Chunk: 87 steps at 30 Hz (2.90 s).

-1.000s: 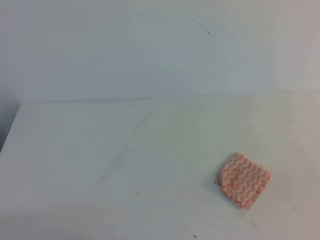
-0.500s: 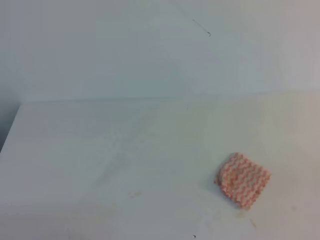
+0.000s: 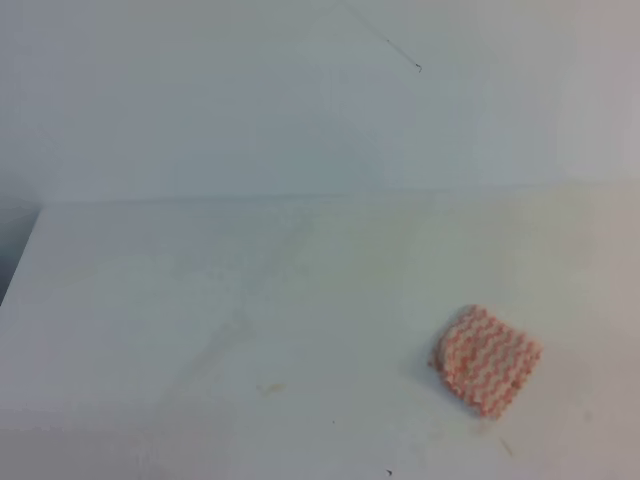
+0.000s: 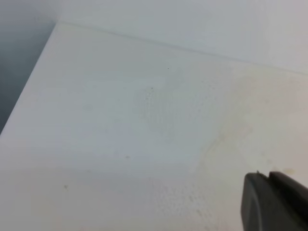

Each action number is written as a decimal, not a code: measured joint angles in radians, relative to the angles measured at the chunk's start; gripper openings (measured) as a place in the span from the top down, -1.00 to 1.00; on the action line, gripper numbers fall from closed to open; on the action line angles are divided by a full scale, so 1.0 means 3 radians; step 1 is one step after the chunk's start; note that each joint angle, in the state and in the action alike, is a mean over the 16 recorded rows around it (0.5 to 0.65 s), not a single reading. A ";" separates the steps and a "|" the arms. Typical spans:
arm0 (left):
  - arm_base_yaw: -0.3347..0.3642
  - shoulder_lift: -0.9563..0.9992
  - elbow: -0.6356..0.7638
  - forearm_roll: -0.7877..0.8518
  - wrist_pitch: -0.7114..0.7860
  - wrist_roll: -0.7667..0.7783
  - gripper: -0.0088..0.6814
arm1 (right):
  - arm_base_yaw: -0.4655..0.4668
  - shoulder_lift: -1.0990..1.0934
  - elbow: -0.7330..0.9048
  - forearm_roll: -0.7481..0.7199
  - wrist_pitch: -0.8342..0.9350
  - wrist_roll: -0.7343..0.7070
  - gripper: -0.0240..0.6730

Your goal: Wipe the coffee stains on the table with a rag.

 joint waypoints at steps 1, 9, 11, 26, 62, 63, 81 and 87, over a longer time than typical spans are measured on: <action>0.0000 0.0000 0.0000 0.0000 0.0000 0.0000 0.97 | 0.0000 -0.0003 0.0038 0.0000 -0.0035 0.0000 0.94; 0.0000 0.0000 0.0000 0.0000 0.0000 0.0000 0.97 | 0.0000 -0.0001 0.0538 -0.0042 -0.0323 0.0000 0.94; 0.0000 0.0000 0.0000 0.0000 0.0000 0.0000 0.97 | 0.0000 0.0000 0.0674 -0.0076 -0.0299 0.0001 0.94; 0.0000 0.0000 0.0000 0.0000 0.0000 0.0000 0.97 | 0.0000 0.0001 0.1021 -0.0502 0.0278 -0.0047 0.94; 0.0000 0.0000 0.0000 0.0000 0.0000 0.0000 0.97 | 0.0000 0.0005 0.1020 -0.0679 0.0245 -0.0113 0.94; 0.0000 0.0000 0.0000 0.0000 0.0000 0.0000 0.97 | 0.0000 0.0005 0.1020 -0.0679 0.0245 -0.0113 0.94; 0.0000 0.0000 0.0000 0.0000 0.0000 0.0000 0.97 | 0.0000 0.0003 0.1020 -0.0679 0.0245 -0.0113 0.94; 0.0000 0.0000 0.0000 0.0000 0.0000 0.0000 0.97 | 0.0000 0.0010 0.1020 -0.0679 0.0245 -0.0113 0.94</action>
